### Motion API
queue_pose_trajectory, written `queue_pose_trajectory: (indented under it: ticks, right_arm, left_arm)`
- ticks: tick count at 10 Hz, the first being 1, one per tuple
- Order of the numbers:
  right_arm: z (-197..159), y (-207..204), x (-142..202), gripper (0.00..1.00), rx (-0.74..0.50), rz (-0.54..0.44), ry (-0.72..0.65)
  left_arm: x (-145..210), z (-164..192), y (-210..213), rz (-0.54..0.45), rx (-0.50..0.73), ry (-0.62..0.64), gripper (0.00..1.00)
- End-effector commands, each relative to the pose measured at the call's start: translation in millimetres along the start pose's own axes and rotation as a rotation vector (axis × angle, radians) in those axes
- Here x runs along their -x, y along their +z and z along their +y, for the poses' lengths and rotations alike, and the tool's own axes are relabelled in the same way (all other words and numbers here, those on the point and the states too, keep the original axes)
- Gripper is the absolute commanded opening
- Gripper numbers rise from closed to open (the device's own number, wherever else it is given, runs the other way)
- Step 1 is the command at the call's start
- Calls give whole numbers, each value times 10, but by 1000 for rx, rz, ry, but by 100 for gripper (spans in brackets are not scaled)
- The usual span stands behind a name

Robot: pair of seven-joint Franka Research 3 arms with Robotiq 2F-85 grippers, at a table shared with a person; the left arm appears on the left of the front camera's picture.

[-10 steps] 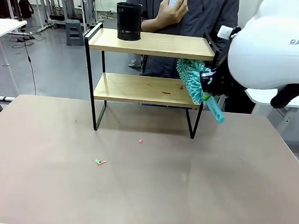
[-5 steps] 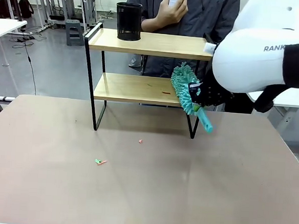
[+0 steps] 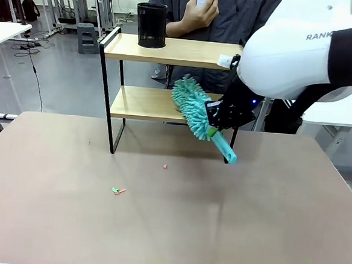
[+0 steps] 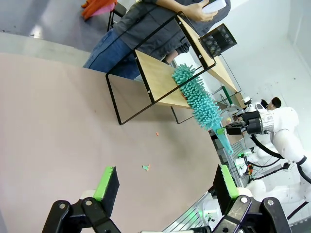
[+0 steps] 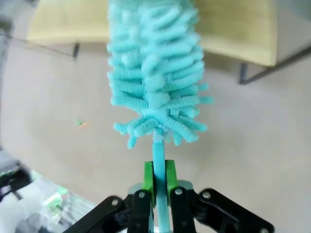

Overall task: Clean the shelf.
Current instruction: Clean the remaining tier of the Shelf with the Duster once objects are removed.

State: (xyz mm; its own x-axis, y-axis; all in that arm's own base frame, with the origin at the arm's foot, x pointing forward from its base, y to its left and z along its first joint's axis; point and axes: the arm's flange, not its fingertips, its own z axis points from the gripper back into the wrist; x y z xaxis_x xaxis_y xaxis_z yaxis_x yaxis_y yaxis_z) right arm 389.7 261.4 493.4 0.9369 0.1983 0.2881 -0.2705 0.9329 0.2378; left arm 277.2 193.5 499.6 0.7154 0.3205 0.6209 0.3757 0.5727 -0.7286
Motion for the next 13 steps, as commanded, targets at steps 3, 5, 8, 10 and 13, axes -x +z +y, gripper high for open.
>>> queue_pose_trajectory:
  ticks: [3,5,8,10,13]
  right_arm:
    - [-149,145,12,12,-172,185,419]
    - [-432,356,166,12,-390,282,663]
    - [-964,523,349,12,-592,310,687]
    - [-1287,624,524,12,-743,285,667]
    - [-2303,1310,1359,12,-810,36,379]
  left_arm:
    - [-4,-11,-14,-18,15,-17,100]
    - [-4,-11,-14,-18,15,-17,100]
    - [-4,-11,-14,-18,15,-17,100]
    - [-4,-11,-14,-18,15,-17,100]
    - [-4,-11,-14,-18,15,-17,100]
